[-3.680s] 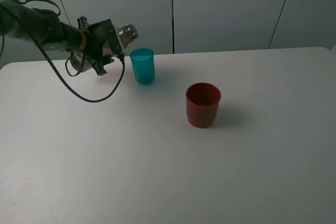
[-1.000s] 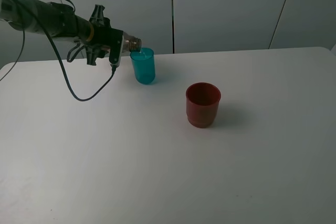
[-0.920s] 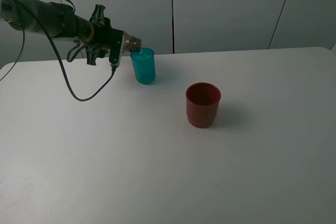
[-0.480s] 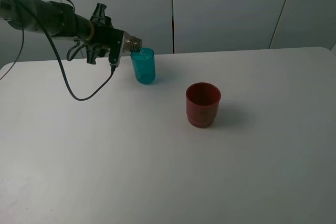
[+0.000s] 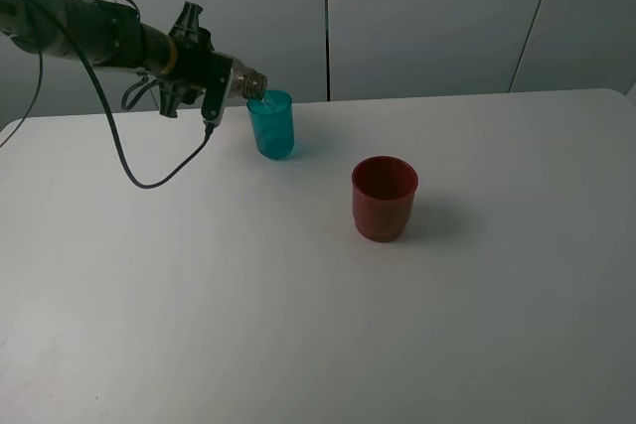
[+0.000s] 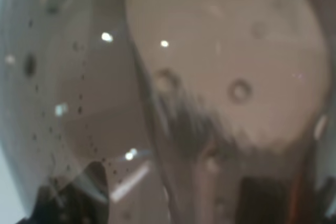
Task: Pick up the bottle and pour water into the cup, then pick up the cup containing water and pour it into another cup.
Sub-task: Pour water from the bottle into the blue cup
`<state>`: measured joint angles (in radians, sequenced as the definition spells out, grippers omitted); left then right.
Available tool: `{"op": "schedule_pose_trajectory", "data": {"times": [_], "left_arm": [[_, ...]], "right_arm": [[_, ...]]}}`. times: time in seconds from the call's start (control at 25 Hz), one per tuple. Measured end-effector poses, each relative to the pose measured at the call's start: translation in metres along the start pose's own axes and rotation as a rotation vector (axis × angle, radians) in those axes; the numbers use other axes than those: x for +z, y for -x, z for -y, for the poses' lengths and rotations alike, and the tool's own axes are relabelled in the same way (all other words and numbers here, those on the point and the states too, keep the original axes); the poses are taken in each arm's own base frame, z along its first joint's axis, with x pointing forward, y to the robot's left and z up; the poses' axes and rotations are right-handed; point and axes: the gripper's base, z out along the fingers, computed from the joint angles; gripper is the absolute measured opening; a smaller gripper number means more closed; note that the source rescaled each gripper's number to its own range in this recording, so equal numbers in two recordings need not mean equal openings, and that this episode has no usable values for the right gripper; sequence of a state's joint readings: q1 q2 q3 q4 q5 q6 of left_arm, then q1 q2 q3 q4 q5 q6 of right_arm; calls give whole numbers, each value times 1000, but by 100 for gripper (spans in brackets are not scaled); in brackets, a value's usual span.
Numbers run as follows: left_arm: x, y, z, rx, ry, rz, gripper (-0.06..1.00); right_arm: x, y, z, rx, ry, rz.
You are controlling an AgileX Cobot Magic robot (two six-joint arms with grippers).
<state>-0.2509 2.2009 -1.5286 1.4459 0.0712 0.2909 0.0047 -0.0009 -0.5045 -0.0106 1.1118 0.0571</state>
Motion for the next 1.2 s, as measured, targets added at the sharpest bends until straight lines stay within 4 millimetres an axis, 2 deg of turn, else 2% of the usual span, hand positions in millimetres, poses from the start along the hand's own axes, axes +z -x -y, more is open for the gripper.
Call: {"op": "schedule_pose_trajectory", "data": {"times": [0.32,1.2], "left_arm": [[-7,-3,-9,37,24,-6,1],[-8,-7,-14,133,43,-26,0]], "right_arm": [[0,0,0,0,0,0],[0,0,0,0,0,0]]}}
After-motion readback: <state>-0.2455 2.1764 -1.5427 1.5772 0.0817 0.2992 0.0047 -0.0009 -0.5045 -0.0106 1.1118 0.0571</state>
